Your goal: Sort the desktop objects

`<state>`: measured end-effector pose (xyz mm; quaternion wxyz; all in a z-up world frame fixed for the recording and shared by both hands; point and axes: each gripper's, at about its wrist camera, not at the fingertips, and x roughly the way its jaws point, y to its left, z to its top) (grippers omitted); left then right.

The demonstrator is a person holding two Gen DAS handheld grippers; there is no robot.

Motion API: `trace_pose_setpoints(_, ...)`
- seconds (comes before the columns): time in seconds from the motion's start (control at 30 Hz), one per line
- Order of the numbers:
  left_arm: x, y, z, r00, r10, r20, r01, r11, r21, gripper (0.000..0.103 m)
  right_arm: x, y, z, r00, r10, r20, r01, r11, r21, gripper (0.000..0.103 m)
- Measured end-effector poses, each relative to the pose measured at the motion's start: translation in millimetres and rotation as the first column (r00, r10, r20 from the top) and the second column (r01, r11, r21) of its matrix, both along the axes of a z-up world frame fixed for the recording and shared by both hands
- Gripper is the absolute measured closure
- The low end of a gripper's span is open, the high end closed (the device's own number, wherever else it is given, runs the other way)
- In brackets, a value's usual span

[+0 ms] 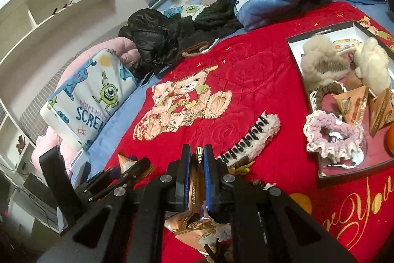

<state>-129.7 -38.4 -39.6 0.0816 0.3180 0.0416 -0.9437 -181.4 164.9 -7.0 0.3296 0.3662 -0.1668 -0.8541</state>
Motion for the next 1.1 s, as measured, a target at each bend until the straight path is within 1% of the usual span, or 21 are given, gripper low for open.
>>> trace_pose_setpoints(0.17, 6.2, 10.3, 10.4, 1.0, -0.012, -0.023, 0.012, 1.0, 0.003, 0.067, 1.6, 8.5, 3.5, 1.0, -0.005, -0.009, 0.005, 1.0, -0.011, 0.092)
trace_pose_setpoints(0.23, 8.0, 17.8, 14.6, 0.999, -0.032, -0.03, 0.032, 0.999, 0.01, 0.067, 2.9, 13.1, 4.5, 1.0, -0.011, -0.013, 0.011, 1.0, -0.009, 0.092)
trace_pose_setpoints(0.3, 9.6, 27.7, 18.0, 0.998, -0.053, -0.034, 0.053, 0.999, -0.001, 0.067, 4.8, 19.5, 5.4, 1.0, -0.018, -0.016, 0.018, 1.0, -0.004, 0.092)
trace_pose_setpoints(0.37, 11.5, 40.0, 21.5, 0.996, -0.076, -0.038, 0.075, 0.997, -0.016, 0.067, 6.2, 27.9, 6.9, 0.999, -0.026, -0.019, 0.026, 1.0, 0.001, 0.092)
trace_pose_setpoints(0.57, 16.7, 69.3, 29.3, 0.99, -0.134, -0.047, 0.134, 0.991, -0.014, 0.067, 11.7, 65.7, 14.1, 0.996, -0.077, -0.037, 0.077, 0.997, 0.01, 0.092)
trace_pose_setpoints(0.67, 20.4, 84.7, 33.1, 0.983, -0.175, -0.054, 0.175, 0.984, 0.013, 0.067, 15.7, 85.5, 17.6, 0.993, -0.109, -0.046, 0.111, 0.993, 0.029, 0.092)
trace_pose_setpoints(0.7, 21.3, 90.3, 34.8, 0.98, -0.193, -0.057, 0.195, 0.98, 0.034, 0.067, 17.5, 93.6, 18.5, 0.991, -0.123, -0.049, 0.124, 0.992, 0.036, 0.092)
trace_pose_setpoints(0.8, 23.4, 106.2, 37.9, 0.971, -0.233, -0.06, 0.237, 0.969, 0.068, 0.067, 22.9, 116.6, 20.3, 0.987, -0.153, -0.054, 0.155, 0.987, 0.036, 0.092)
trace_pose_setpoints(0.9, 26.5, 123.9, 39.7, 0.965, -0.255, -0.058, 0.258, 0.965, 0.05, 0.067, 30.3, 140.1, 24.0, 0.981, -0.185, -0.064, 0.187, 0.982, 0.037, 0.092)
trace_pose_setpoints(0.97, 27.6, 135.0, 41.1, 0.959, -0.276, -0.06, 0.279, 0.959, 0.057, 0.067, 36.4, 157.6, 26.2, 0.975, -0.209, -0.069, 0.212, 0.977, 0.029, 0.092)
trace_pose_setpoints(1.1, 28.0, 157.1, 41.6, 0.945, -0.323, -0.059, 0.328, 0.937, 0.123, 0.067, 47.5, 188.1, 29.3, 0.964, -0.256, -0.077, 0.258, 0.966, 0.016, 0.092)
